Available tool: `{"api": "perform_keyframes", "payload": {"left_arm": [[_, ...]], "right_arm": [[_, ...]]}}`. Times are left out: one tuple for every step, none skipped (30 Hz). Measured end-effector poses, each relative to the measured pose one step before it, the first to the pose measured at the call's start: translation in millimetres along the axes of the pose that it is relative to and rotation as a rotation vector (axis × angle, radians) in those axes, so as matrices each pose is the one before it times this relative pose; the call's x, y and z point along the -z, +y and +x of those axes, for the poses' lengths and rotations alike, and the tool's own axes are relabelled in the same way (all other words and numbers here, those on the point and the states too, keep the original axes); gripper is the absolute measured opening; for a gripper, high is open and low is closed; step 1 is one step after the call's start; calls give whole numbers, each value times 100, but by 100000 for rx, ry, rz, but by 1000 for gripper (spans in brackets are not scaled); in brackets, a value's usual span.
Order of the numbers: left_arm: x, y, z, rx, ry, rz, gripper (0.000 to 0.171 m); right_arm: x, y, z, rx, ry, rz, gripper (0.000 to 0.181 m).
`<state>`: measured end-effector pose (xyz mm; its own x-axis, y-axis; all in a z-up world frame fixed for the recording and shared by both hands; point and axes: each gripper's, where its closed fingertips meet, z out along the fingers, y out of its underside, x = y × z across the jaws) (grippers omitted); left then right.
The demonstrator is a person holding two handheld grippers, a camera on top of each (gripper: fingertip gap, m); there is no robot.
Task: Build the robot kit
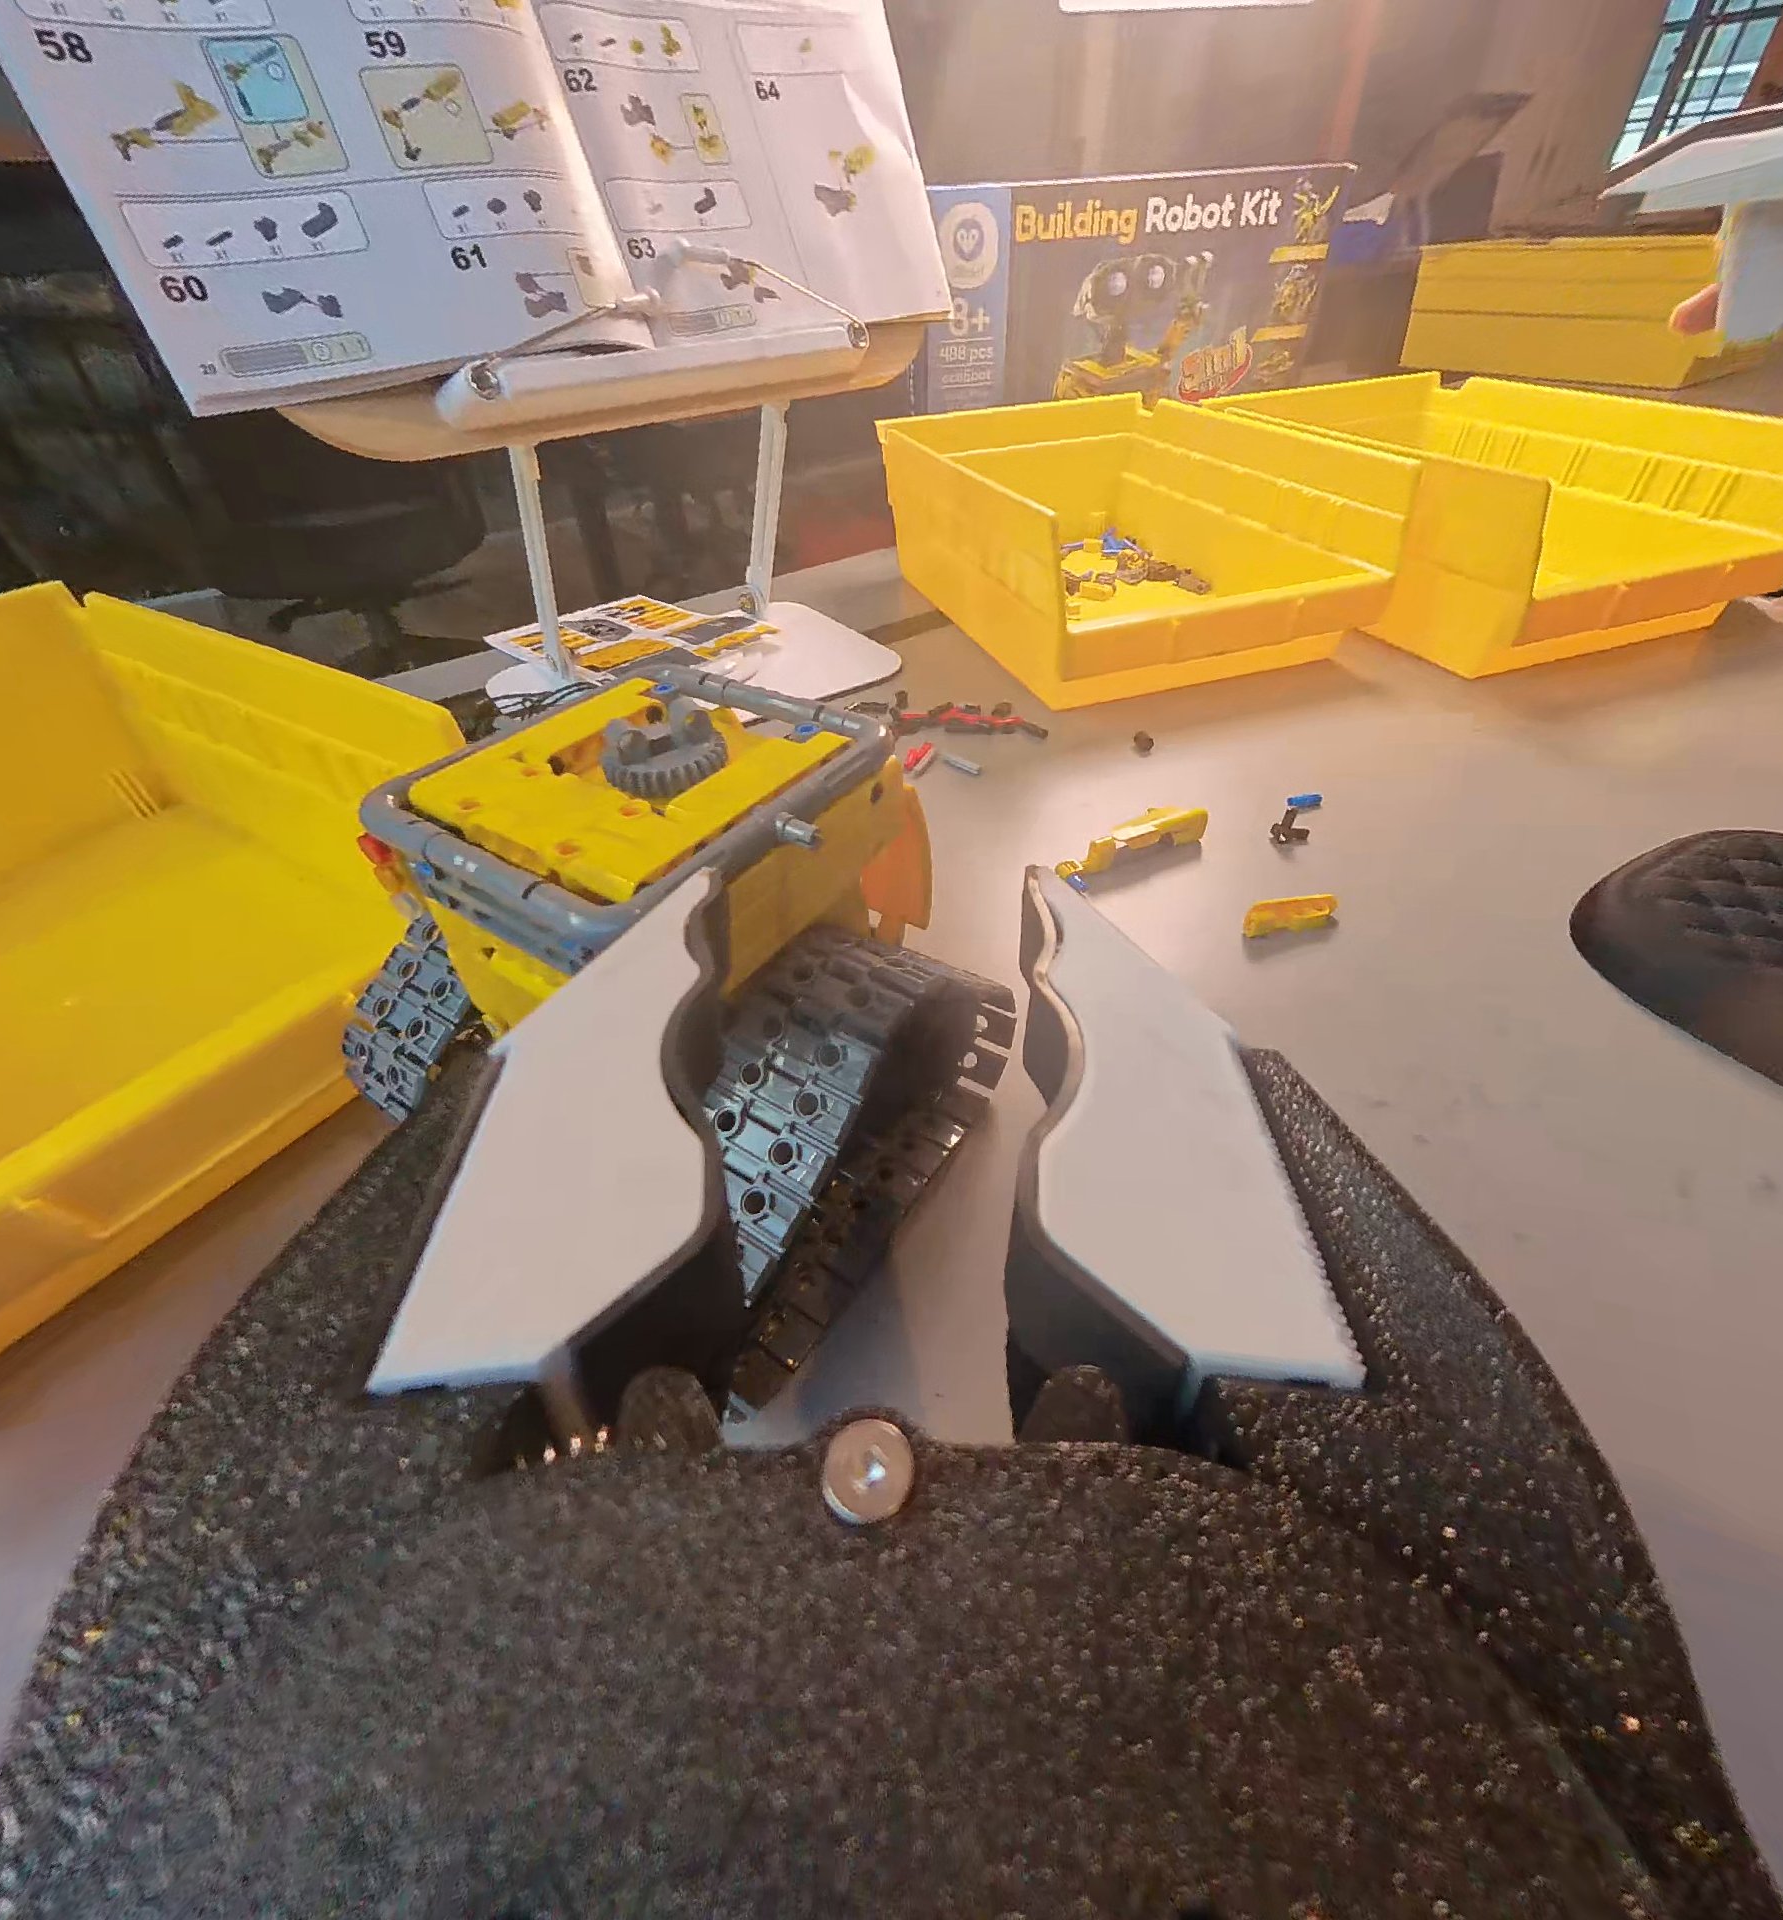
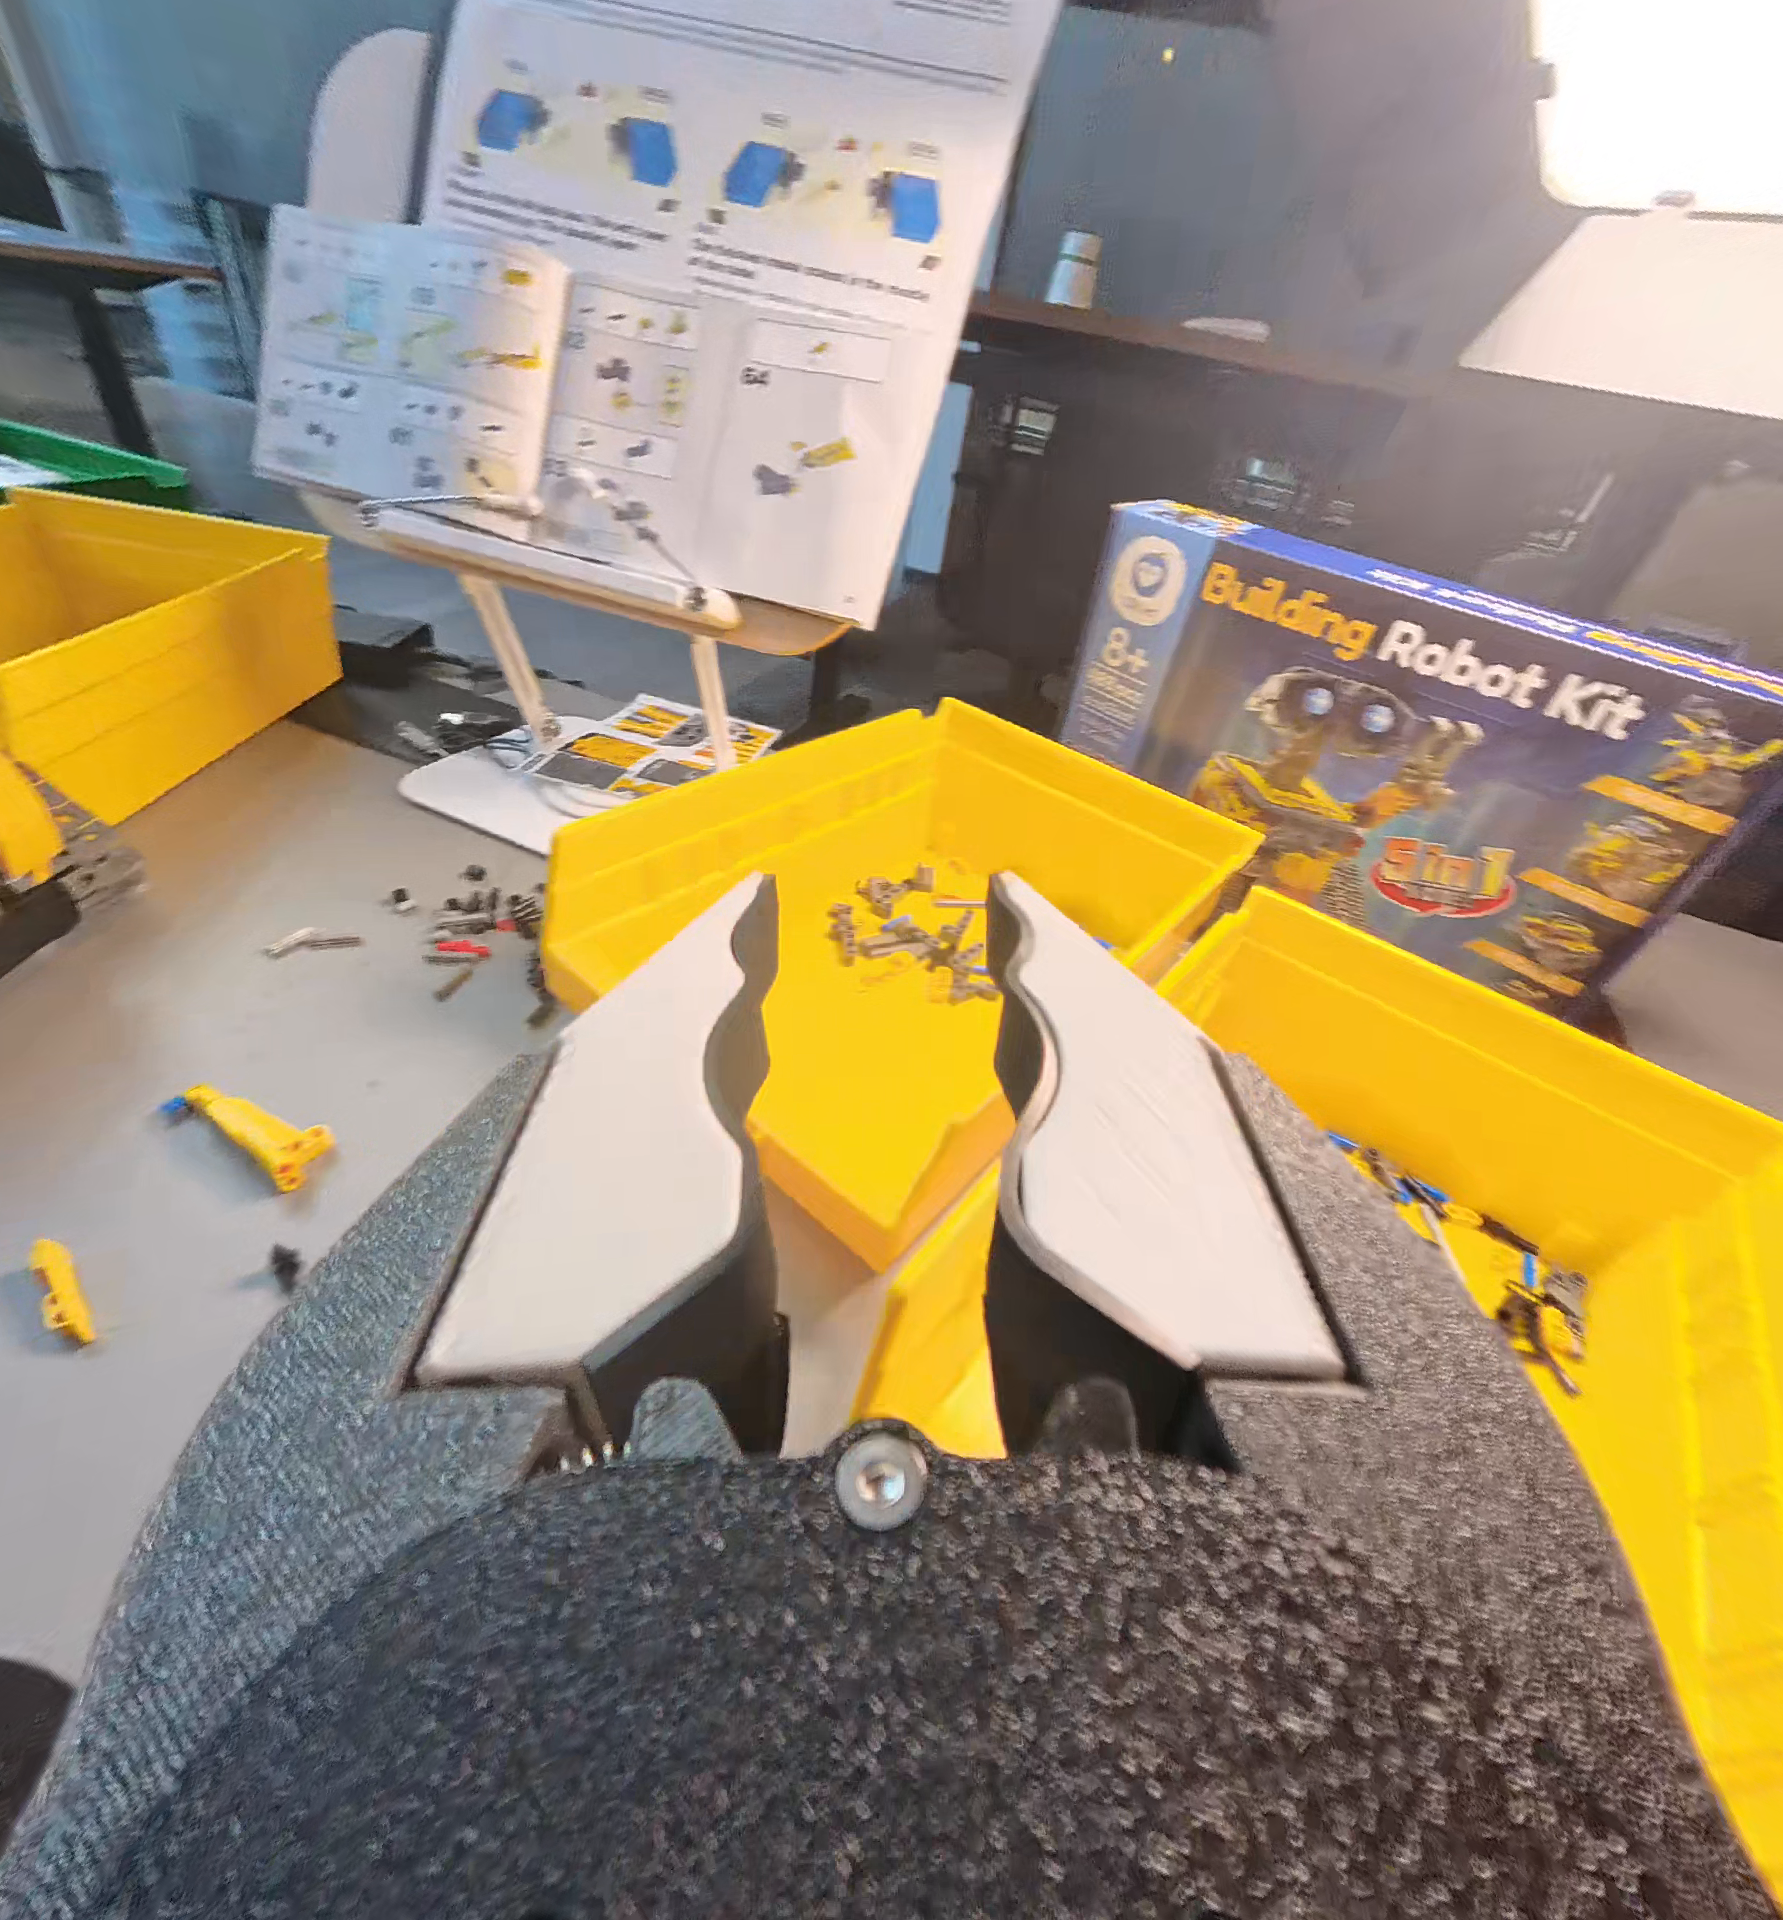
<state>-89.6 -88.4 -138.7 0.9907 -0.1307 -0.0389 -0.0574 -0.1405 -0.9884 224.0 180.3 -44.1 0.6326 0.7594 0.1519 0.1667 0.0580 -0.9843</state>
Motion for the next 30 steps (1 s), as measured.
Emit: {"api": "perform_keyframes", "payload": {"left_arm": [[13, -14, -32, 497, 137, 227, 54], [17, -21, -31, 485, 155, 201, 53], [17, -18, 0, 382, 287, 172, 53], [14, -8, -15, 311, 70, 159, 53], [23, -16, -15, 195, -24, 154, 53], [11, -4, -11, 72, -68, 120, 53], [6, -5, -17, 7, -134, 49, 52], [-4, 9, -1, -81, -109, 3, 52], [-12, 1, 1, -124, -132, -25, 52], [-3, 12, -7, -127, -129, -19, 52], [-1, 4, 10, -112, -84, -36, 52], [-10, 13, 0, -80, -21, -35, 52], [-10, 16, 17, -44, 8, -56, 52], [-6, 21, 13, -21, 37, -89, 52], [-7, 3, -4, -40, 4, -34, 52], [-6, 20, 16, -6, 51, -87, 52], [-8, 13, -2, 25, 49, -28, 52], [-2, 7, -4, 61, 7, 22, 52], [-1, -5, -1, 72, 28, 37, 52], [-1, 6, -9, 75, 40, 35, 52], [-2, 7, -5, 96, -17, 27, 51], [-6, 14, -20, 98, -42, -33, 51], [-13, 18, -19, 108, -28, -72, 51], [-16, 11, -33, 154, -85, -19, 50], [0, -6, -18, 167, -3, 50, 49], [-1, -6, -3, 121, 61, 48, 49], [6, 5, -5, 26, 11, 46, 49], [-1, 0, 2, -41, -36, -1, 49], [0, 5, -5, -103, -125, -39, 49], [-9, 7, -10, -175, -190, -70, 49]], "right_arm": [[43, 90, 1442, -788, 3016, -310, 39], [-54, 155, 1368, -692, 2868, -516, 39], [-137, 288, 1309, -242, 2711, -1074, 39], [-224, 388, 1274, -273, 2740, -1406, 39], [-291, 396, 1143, -407, 2237, -1218, 38], [-373, 459, 1025, -500, 1670, -1450, 38], [-436, 541, 1002, -635, 1798, -2006, 38], [-480, 546, 959, -275, 1821, -1875, 38], [-504, 549, 842, -325, 1361, -1894, 38], [-530, 553, 772, -556, 1261, -1928, 38], [-542, 561, 770, -557, 1575, -2002, 38], [-544, 609, 700, -294, 1343, -2481, 38], [-548, 596, 704, -53, 1670, -2573, 38], [-526, 595, 690, 220, 1743, -2686, 37], [-508, 570, 630, 109, 1621, -2766, 36], [-476, 519, 548, -381, 1203, -2511, 36], [-459, 439, 380, -791, 256, -2168, 35], [-403, 368, 302, -916, 75, -1830, 34], [-375, 387, 326, -748, 405, -2153, 31], [-371, 405, 328, -371, 623, -2388, 30], [-387, 413, 236, -130, 238, -2612, 27], [-393, 425, 161, -18, -115, -2726, 23], [-381, 351, 83, 400, -261, -2210, 18], [-362, 299, 177, 596, 497, -1974, 14], [-356, 239, 186, 917, 775, -1621, 8], [-379, 232, 79, 636, 46, -1837, 7], [-398, 218, -4, 232, -457, -1884, 7], [-428, 176, -93, 100, -1069, -1620, 7], [-471, 205, -116, 63, -1244, -1833, 7], [-505, 212, -37, -27, -859, -1997, 8]]}}
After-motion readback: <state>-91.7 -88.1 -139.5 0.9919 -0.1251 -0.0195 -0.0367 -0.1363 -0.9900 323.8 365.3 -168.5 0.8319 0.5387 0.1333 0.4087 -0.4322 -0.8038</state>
